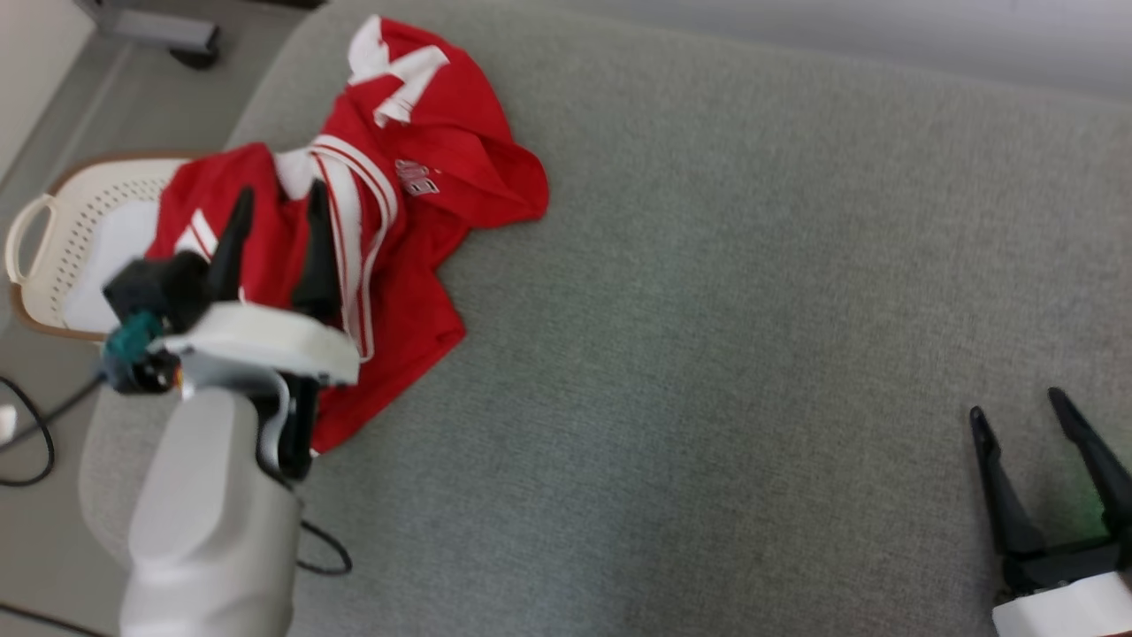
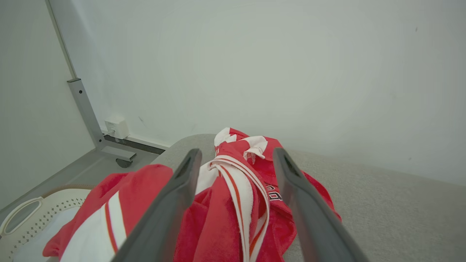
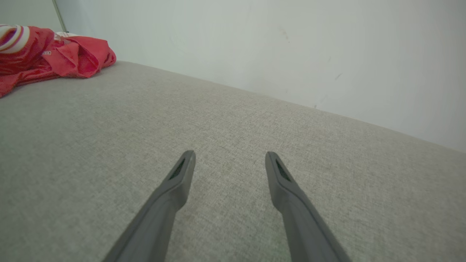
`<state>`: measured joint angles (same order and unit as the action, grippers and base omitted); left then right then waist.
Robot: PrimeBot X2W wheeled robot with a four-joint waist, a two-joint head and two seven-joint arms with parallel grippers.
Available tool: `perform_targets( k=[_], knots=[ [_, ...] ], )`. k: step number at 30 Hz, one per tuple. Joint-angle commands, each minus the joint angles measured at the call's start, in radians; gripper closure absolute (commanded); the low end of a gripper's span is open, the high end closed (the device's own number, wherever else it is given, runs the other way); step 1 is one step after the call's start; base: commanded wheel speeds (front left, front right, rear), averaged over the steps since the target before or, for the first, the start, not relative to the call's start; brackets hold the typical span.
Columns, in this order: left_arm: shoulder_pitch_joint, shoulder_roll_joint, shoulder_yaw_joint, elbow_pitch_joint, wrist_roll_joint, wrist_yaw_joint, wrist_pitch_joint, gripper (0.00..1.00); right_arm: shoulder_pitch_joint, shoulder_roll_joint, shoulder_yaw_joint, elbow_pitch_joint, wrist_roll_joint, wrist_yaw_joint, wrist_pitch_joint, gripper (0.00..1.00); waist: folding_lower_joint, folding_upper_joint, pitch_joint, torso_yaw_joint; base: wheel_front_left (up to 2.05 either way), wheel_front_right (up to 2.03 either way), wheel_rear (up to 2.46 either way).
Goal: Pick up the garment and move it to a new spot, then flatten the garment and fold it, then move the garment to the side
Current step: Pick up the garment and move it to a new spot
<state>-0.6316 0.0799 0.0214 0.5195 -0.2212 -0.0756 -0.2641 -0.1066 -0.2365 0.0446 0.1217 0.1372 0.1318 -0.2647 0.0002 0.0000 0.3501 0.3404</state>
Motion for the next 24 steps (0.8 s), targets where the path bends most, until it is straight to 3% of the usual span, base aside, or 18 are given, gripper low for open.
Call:
perform_targets(
  k=[1, 7, 11, 12, 13, 14, 24],
  knots=[
    [-0.086, 0.019, 0.01, 0.085, 0.009, 0.021, 0.004, 0.0, -0.012, -0.029, -0.014, -0.014, -0.009, -0.002, 0.0, 0.0, -0.0002, 0.0, 0.111, -0.02, 0.0, 0.0, 0.0],
    [-0.226, 0.034, 0.004, 0.28, 0.016, 0.044, 0.034, 0.0, 0.011, -0.061, -0.034, -0.015, -0.008, -0.003, 0.005, 0.0, -0.0002, 0.0, 0.141, -0.038, 0.0, 0.0, 0.0],
    [-0.291, 0.051, -0.005, 0.414, 0.024, 0.065, 0.08, 0.0, 0.019, -0.047, -0.027, -0.023, -0.007, -0.003, 0.006, 0.0, -0.0002, 0.0, 0.14, -0.061, 0.0, 0.0, 0.0],
    [-0.299, 0.055, -0.007, 0.438, 0.025, 0.063, 0.083, 0.23, 0.02, -0.04, -0.021, -0.025, -0.007, -0.003, 0.006, 0.0, -0.0002, 0.0, 0.136, -0.067, 0.0, 0.0, 0.0],
    [-0.308, 0.057, -0.005, 0.456, 0.018, 0.057, 0.079, 0.71, 0.02, -0.032, -0.015, -0.027, -0.006, -0.003, 0.006, 0.0, -0.0002, 0.0, 0.131, -0.073, 0.0, 0.0, 0.0],
    [-0.316, 0.061, -0.004, 0.469, 0.015, 0.052, 0.067, 1.0, 0.02, -0.024, -0.009, -0.028, -0.003, -0.003, 0.006, 0.0, -0.0002, 0.0, 0.125, -0.078, 0.0, 0.0, 0.0],
    [-0.362, 0.098, -0.012, 0.467, 0.009, 0.014, 0.006, 1.0, 0.045, 0.034, -0.003, -0.012, 0.013, -0.002, 0.001, 0.0, -0.0002, 0.0, -0.03, -0.112, 0.0, 0.0, 0.0]
  ],
)
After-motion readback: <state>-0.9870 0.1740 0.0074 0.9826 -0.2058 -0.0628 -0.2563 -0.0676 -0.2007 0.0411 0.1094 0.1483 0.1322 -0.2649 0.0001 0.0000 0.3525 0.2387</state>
